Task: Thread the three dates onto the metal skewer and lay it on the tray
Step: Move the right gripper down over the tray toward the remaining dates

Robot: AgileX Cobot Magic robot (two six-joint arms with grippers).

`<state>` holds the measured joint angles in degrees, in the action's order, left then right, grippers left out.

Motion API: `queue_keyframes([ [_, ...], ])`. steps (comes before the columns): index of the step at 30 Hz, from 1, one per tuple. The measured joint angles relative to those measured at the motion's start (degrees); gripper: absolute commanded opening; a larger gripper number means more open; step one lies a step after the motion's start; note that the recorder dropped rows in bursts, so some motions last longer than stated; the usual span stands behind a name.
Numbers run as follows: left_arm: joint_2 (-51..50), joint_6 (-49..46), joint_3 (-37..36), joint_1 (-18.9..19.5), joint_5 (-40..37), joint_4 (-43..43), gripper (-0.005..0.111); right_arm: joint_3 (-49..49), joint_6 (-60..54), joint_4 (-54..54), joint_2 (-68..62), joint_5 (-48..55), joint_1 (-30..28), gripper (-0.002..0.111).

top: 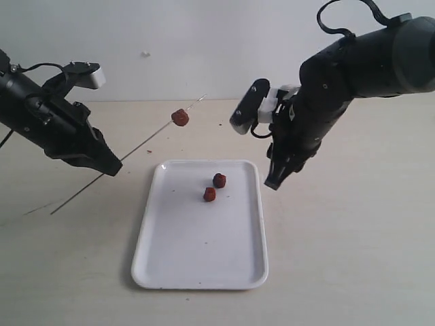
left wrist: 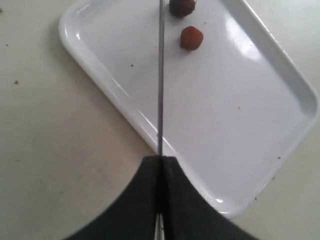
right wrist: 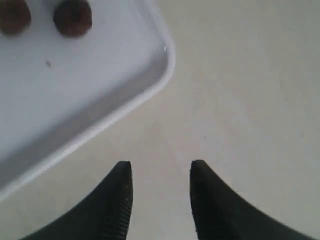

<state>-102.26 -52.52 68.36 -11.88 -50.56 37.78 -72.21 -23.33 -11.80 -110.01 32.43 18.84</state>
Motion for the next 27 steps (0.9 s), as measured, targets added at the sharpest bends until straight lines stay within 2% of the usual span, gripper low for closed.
queue_keyframes([
  [3,0.0,0.12,0.0,1.98,0.09,0.0,0.0,-0.36,0.56,6.39,0.0,-4.77,0.0,0.044],
  [8,0.0,0.63,0.0,4.93,0.22,0.55,0.0,-3.85,9.66,15.66,-1.43,-6.94,0.0,0.045],
  [12,0.0,0.87,0.0,5.47,0.33,0.82,0.0,-9.0,10.36,21.28,-5.03,-1.52,0.0,0.045],
  [17,0.0,1.08,0.0,5.47,0.33,1.12,0.0,-15.6,13.46,23.07,-10.0,6.28,0.0,0.045],
  [20,0.0,1.08,0.0,5.47,0.33,1.12,0.0,-18.79,14.98,24.83,-11.82,9.81,0.0,0.049],
  [27,0.0,1.08,0.0,5.47,0.33,1.56,0.0,-23.4,19.02,26.19,-15.37,13.58,0.0,0.052],
])
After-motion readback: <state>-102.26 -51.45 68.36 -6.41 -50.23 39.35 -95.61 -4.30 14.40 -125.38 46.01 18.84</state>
